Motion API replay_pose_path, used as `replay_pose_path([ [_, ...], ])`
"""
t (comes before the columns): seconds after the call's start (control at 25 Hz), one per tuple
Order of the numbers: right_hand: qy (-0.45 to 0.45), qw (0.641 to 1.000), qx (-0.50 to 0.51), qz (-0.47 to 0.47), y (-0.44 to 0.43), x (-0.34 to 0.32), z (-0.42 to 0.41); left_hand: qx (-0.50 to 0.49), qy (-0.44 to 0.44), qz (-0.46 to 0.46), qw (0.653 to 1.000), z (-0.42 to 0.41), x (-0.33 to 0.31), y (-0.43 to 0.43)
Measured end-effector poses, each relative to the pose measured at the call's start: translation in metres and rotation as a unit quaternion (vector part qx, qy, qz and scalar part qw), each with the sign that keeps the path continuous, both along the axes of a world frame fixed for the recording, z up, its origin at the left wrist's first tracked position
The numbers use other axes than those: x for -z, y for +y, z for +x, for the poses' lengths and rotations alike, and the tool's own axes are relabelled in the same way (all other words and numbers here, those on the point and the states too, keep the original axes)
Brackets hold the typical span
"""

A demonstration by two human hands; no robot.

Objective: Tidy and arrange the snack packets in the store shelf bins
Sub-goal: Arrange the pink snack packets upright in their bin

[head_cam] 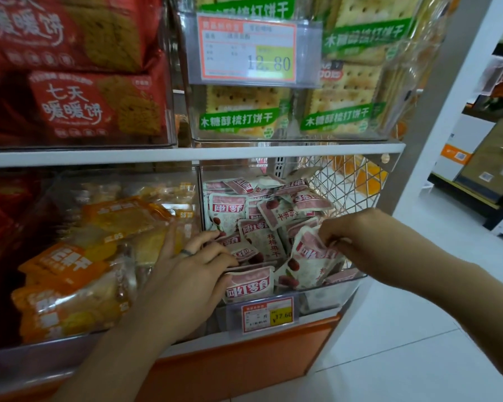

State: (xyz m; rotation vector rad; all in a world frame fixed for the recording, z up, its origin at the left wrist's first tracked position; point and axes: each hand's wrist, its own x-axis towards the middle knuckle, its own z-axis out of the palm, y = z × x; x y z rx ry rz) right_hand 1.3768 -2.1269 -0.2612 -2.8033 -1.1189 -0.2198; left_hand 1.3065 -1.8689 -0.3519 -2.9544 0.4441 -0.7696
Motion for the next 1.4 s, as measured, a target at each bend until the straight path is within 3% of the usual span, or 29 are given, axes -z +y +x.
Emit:
replay_pose_path([
  [0.16, 0.03, 0.989, -0.054, -0.136, 0.029, 0.03, -0.002, -0.004, 0.024, -0.003, 1.0, -0.001, 0.0, 0.0],
  [0.28, 0.016, 0.987, -0.053, -0.153, 0.032, 0.023, 0.005, -0.007, 0.043, -0.006, 0.999, -0.003, 0.0, 0.001],
  [0.36, 0.083, 0.985, -0.075, -0.128, 0.034, 0.02, 0.001, -0.005, 0.05, -0.007, 0.999, -0.004, 0.001, 0.001],
  [0.52, 0.248, 0.948, -0.115, -0.162, 0.044, 0.008, 0.002, 0.003, 0.054, -0.01, 0.998, -0.005, 0.001, 0.001],
  [0.72, 0.205, 0.976, -0.075, -0.009, 0.089, 0.002, 0.06, 0.015, 0.059, -0.028, 0.998, -0.004, 0.004, 0.002],
  [1.08, 0.161, 0.964, -0.06, -0.204, 0.157, 0.065, 0.102, 0.034, 0.055, -0.032, 0.997, -0.001, 0.004, 0.006],
  [1.28, 0.076, 0.982, -0.043, -0.166, 0.154, 0.076, 0.107, 0.034, 0.052, -0.037, 0.997, 0.001, 0.006, 0.007],
  [1.4, 0.112, 0.976, -0.054, -0.179, 0.156, 0.077, 0.113, 0.035, 0.047, -0.034, 0.998, 0.001, 0.007, 0.008],
])
